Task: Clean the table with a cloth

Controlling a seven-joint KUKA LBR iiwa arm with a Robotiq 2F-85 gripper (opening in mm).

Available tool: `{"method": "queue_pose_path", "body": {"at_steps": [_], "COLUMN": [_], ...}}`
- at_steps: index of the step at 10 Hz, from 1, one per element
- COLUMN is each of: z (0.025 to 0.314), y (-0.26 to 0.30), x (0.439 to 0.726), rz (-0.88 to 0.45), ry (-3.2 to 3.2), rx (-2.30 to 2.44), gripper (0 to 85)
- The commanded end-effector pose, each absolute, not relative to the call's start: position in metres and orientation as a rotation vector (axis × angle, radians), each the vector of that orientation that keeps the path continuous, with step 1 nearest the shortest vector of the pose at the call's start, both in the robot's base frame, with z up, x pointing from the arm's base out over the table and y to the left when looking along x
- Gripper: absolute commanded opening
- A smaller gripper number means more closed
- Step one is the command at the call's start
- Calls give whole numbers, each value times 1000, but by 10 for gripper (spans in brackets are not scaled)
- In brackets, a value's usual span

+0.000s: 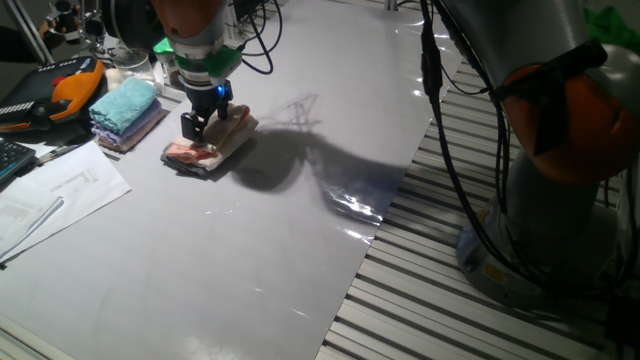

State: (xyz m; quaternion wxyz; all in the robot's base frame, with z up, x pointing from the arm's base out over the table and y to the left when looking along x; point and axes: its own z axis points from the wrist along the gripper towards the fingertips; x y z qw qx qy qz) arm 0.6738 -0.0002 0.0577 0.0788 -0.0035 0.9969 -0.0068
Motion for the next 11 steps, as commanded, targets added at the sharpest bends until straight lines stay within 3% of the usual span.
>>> {"method": "queue_pose_path", "body": {"at_steps": [1,2,9,10,11], "z": [57,57,61,62,61], "y": [0,0,0,-1,-1], "x": [674,674,673,673,673], "rz": [-18,-14,-6,-7,-5], "ry": [2983,2986,2994,2997,2997], "rx": [-9,-13,-26,-38,-45], "gripper": [850,680,680,510,510]}}
